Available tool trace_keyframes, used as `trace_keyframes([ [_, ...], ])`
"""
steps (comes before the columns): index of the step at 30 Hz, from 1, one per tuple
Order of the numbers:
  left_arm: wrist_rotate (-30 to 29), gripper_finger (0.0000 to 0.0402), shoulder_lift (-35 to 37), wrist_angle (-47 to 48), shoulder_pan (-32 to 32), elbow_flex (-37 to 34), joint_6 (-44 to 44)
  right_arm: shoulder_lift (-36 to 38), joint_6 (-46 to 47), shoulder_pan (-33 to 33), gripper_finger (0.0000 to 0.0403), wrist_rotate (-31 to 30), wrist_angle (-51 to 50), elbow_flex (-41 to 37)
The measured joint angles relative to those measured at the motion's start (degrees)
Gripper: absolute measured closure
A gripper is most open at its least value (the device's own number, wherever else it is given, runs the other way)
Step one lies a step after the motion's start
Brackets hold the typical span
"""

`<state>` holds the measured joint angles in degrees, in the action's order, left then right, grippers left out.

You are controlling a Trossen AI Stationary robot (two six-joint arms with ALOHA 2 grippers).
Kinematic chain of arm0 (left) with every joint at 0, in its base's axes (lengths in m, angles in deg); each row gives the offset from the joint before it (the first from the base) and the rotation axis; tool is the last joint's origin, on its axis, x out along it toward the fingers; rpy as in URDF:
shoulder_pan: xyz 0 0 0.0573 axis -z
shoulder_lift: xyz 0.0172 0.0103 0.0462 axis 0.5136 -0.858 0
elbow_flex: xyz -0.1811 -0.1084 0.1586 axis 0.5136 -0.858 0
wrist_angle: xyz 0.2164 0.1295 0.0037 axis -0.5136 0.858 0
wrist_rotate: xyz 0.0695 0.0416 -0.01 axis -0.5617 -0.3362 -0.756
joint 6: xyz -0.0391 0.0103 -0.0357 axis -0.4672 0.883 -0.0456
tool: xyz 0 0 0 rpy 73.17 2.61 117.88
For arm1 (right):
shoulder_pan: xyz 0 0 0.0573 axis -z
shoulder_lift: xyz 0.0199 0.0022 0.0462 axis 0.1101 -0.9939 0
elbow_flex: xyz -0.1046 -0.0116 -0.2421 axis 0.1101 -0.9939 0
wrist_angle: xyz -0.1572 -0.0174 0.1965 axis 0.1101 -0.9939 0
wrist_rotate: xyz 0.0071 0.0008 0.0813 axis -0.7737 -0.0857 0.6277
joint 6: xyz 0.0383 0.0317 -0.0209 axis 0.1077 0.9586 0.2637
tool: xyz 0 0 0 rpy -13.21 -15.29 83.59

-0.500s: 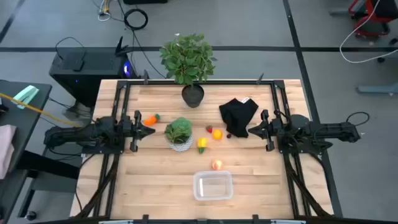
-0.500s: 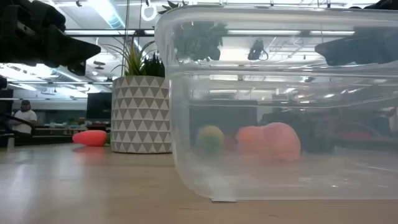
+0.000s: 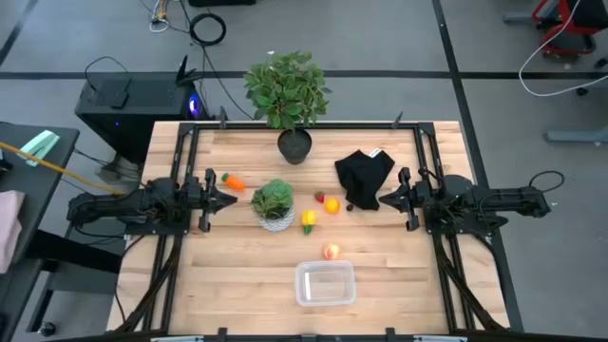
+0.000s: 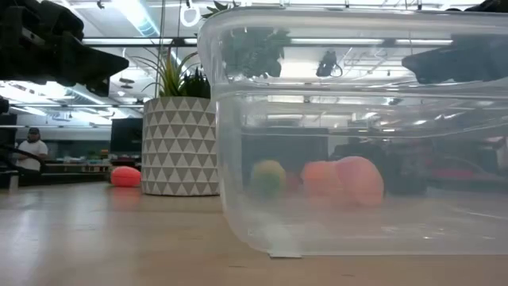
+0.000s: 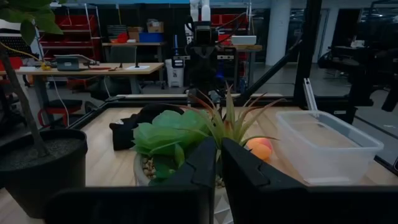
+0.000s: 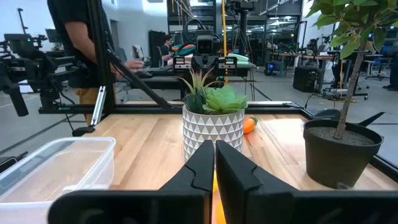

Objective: Pick and placing Produce into tupperware

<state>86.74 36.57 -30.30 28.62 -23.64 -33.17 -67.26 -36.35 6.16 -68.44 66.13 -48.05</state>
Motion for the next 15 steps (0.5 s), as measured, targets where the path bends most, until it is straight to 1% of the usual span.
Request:
trace_keyframes([
  [8,0.00,0.0378,-0.01,0.00,-0.02,0.00,-0.02,0.00,0.00,0.02,0.0381,0.00,0.00,0.00],
  [15,-0.01,0.0369,0.02,-0.02,-0.02,0.00,0.00,0.00,0.00,0.01,0.0381,0.00,-0.02,-0.02],
])
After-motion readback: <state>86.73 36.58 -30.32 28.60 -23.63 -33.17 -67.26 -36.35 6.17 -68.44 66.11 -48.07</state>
